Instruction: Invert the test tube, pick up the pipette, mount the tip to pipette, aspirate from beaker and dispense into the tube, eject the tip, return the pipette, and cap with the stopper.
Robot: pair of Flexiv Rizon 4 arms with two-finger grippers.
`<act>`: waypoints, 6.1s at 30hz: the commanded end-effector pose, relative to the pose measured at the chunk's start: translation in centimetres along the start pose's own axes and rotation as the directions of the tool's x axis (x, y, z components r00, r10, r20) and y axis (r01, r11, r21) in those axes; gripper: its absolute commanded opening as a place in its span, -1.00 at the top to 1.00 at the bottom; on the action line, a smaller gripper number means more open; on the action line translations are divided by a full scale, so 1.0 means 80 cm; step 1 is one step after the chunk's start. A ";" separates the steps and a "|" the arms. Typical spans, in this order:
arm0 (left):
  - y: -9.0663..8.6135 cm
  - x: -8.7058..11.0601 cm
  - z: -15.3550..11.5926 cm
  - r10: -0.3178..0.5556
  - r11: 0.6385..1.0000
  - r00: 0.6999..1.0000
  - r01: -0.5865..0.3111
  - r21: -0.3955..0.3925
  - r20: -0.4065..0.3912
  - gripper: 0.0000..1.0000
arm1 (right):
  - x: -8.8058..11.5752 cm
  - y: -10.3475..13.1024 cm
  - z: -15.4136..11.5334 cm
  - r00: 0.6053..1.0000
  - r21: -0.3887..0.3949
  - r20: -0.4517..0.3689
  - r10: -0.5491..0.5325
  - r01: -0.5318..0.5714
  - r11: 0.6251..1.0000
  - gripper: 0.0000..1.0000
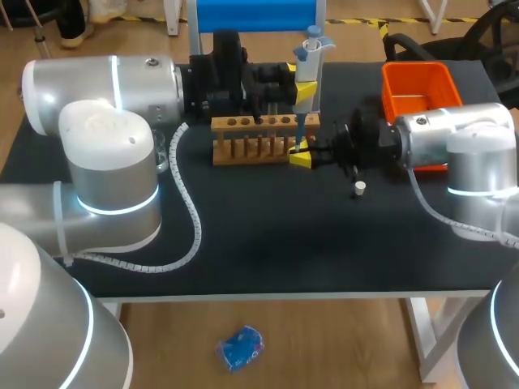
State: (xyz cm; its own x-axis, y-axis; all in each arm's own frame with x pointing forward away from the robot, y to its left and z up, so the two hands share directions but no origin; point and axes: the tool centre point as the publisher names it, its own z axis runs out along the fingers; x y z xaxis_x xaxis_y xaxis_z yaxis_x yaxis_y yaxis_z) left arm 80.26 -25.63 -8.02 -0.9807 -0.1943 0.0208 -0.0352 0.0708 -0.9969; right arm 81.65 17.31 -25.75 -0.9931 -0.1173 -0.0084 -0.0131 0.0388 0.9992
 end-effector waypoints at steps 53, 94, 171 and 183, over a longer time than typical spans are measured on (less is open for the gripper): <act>0.007 0.002 0.000 -0.002 1.000 1.000 0.002 0.001 -0.002 1.00 | -0.001 0.019 -0.005 0.972 0.006 0.235 0.011 -0.013 1.000 -0.66; 0.007 0.002 0.000 -0.002 1.000 1.000 0.002 0.001 -0.002 1.00 | 0.034 0.026 -0.090 0.990 0.072 -0.136 0.039 -0.029 0.997 -1.00; 0.048 -0.220 -0.310 -0.059 0.994 0.896 0.014 0.105 0.439 1.00 | 0.034 0.026 -0.090 0.990 0.072 -0.136 0.039 -0.029 0.997 -1.00; 0.048 -0.220 -0.310 -0.059 0.994 0.896 0.014 0.105 0.439 1.00 | 0.034 0.026 -0.090 0.990 0.072 -0.136 0.039 -0.029 0.997 -1.00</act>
State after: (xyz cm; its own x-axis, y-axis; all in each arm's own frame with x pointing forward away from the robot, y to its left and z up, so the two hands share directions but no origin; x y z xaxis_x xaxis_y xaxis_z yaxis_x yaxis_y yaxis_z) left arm 92.66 1.97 -10.20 -0.7676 -0.6394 0.0449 -0.0347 -0.0285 -0.9990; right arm 79.77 10.04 -23.49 -0.9683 -0.2471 0.0359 0.0082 0.1125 0.9936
